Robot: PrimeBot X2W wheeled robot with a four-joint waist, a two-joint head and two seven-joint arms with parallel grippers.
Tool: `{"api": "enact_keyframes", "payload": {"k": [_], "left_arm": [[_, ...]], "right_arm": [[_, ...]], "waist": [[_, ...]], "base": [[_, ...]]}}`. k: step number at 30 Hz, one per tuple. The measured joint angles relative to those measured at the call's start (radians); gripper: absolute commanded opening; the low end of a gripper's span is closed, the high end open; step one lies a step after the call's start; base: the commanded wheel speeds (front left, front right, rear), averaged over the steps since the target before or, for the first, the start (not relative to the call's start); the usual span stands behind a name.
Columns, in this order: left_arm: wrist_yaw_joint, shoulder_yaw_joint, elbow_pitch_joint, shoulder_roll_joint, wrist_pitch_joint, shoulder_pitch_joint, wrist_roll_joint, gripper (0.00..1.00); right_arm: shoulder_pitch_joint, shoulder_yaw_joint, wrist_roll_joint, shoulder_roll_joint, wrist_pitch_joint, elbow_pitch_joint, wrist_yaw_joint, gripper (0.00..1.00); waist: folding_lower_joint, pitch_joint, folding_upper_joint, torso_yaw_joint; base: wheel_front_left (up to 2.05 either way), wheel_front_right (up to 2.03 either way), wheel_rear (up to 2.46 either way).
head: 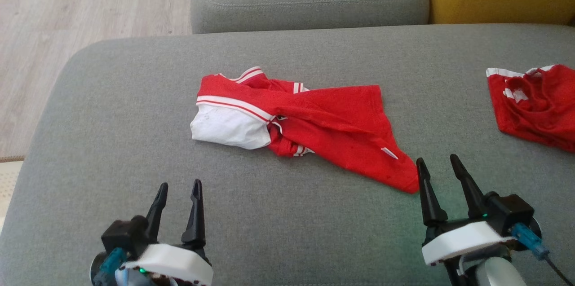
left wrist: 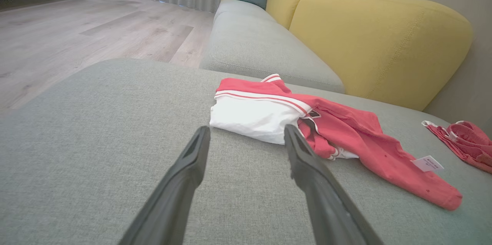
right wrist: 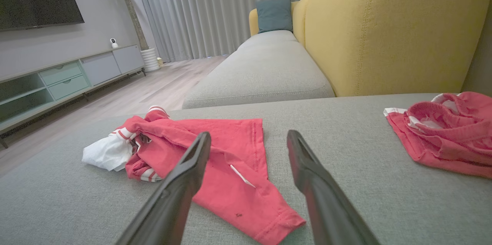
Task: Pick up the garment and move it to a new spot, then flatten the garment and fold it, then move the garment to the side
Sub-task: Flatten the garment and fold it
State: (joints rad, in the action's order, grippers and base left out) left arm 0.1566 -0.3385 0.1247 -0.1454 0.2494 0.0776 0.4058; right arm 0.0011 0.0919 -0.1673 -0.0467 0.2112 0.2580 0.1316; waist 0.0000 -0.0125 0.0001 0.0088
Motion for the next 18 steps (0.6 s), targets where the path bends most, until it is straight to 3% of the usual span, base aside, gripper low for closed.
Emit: {"api": "enact_keyframes", "payload": {"k": [10,18], "left_arm": [[-0.017,0.009,0.018,0.0,0.0,-0.016,-0.017,1.0],[-0.037,0.031,0.112,-0.019,-0.014,-0.202,-0.027,1.0]], "right_arm": [[-0.002,0.0,0.0,0.0,0.0,-0.01,0.0,1.0],[-0.063,0.009,0.011,0.0,0.0,-0.027,0.0,1.0]], "waist": [[0.0,0.045,0.0,-0.008],[0.0001,0.141,0.0,-0.025]], "base": [[0.0,0.0,0.0],[0.0,0.0,0.0]]}}
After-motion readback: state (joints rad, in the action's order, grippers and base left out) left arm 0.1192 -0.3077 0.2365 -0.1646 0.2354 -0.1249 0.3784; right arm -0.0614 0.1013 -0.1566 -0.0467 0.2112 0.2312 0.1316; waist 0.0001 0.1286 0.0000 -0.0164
